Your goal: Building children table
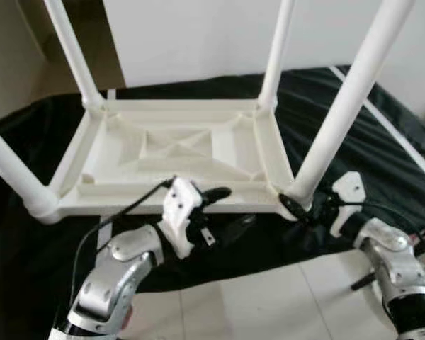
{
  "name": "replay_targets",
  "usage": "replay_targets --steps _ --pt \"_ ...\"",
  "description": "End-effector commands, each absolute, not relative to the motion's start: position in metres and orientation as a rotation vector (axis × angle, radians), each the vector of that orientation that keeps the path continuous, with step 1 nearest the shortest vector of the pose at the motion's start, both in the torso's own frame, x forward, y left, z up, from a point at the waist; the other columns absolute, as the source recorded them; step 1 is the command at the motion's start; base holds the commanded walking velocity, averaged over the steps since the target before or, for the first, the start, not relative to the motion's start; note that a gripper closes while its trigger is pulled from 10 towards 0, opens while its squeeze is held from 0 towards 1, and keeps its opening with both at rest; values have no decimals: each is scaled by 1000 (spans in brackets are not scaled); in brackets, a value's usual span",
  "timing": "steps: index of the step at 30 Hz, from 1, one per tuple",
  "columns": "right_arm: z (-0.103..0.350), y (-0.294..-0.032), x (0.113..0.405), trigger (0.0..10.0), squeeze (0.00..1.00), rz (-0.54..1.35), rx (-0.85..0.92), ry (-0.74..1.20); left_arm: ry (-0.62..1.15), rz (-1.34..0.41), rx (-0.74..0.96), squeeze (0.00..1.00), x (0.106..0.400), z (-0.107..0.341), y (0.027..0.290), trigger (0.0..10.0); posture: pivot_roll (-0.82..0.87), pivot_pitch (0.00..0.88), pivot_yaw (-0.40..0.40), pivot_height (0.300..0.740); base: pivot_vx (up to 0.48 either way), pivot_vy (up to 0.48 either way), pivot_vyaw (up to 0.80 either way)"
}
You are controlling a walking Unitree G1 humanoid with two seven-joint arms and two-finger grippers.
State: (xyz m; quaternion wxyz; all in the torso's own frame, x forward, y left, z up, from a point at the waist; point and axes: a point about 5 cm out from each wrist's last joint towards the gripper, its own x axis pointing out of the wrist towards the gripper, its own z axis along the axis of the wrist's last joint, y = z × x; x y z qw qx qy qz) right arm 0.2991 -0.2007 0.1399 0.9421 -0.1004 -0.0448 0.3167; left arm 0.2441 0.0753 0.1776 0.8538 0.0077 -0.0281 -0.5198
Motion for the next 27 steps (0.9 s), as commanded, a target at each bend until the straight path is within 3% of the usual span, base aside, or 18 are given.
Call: replay_targets --steps 1,10,18,23,24,27 --pt "144 -200 303 10000 0 644 -214 -112 -22 -1027 19 0 249 174 78 10000 5 60 -11 740 0 0 0" --pt "149 -199 312 10000 0 655 -233 -126 -54 -990 13 0 251 177 74 10000 6 40 -28 740 0 0 0" --pt "136 -172 307 10000 0 722 -195 -119 -56 -980 22 0 253 180 72 10000 11 34 -37 740 0 0 0" --pt "137 -176 310 10000 0 713 -195 -117 -77 -972 22 0 253 182 72 10000 11 32 -38 740 0 0 0" --pt "139 -181 311 8039 0 707 -203 -115 -72 -972 20 0 253 181 73 10000 10 29 -39 740 0 0 0" --pt "140 -183 312 8039 0 704 -209 -114 -67 -973 18 0 254 181 73 10000 10 29 -39 740 0 0 0"
